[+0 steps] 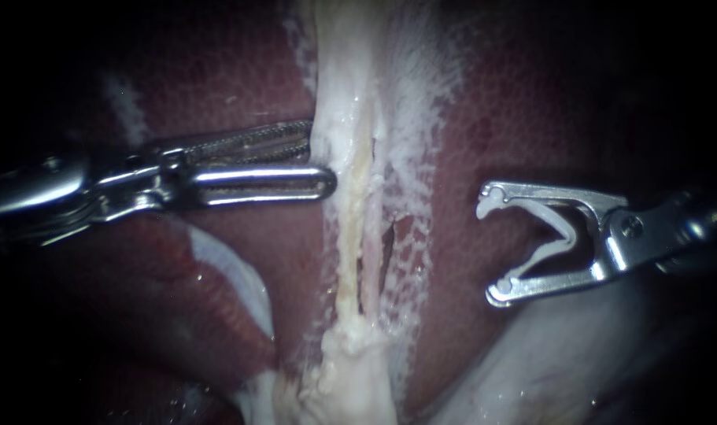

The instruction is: Grabbing gallbladder

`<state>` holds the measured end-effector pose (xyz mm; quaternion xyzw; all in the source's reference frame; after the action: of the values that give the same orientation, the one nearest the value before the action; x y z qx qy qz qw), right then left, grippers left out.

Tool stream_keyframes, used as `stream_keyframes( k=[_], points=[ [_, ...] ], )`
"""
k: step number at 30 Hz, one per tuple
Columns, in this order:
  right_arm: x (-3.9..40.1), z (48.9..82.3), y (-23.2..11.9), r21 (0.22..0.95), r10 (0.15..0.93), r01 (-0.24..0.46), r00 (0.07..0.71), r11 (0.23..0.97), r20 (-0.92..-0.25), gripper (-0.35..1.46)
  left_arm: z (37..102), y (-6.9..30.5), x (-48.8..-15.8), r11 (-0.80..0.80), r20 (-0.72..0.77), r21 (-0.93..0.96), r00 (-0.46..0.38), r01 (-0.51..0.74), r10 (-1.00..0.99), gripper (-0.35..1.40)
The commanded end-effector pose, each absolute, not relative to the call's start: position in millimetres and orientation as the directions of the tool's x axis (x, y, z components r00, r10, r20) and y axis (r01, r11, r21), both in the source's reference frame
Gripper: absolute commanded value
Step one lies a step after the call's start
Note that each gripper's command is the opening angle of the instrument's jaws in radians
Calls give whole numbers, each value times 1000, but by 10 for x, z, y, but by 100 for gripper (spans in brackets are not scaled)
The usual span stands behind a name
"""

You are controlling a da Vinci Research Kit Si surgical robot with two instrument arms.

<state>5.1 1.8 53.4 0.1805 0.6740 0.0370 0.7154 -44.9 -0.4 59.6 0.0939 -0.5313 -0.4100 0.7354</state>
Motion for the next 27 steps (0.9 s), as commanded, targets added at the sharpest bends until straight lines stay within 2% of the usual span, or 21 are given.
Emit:
stream_keyframes(
  k=[1,4,9,12,15,16,27],
  points=[
    [52,534,18,308,296,190,89,932,-951,60,597,-5,-450,646,704,573,100,505,-703,31],
    [52,534,18,308,296,190,89,932,-951,60,597,-5,-452,646,703,573,103,504,-704,27],
    [52,535,18,308,296,190,89,932,-951,60,595,-5,-453,637,696,582,97,506,-712,2],
    [52,535,18,308,296,190,89,932,-951,60,594,-5,-452,628,689,590,90,507,-720,-5],
    [52,535,18,308,296,190,89,932,-951,60,592,-4,-452,620,681,599,84,507,-727,-20],
    [52,535,18,308,296,190,89,932,-951,60,592,-5,-452,619,681,599,84,507,-727,-33],
    [52,535,18,308,296,190,89,932,-951,60,587,-7,-451,605,666,609,84,512,-741,-35]
  ],
)
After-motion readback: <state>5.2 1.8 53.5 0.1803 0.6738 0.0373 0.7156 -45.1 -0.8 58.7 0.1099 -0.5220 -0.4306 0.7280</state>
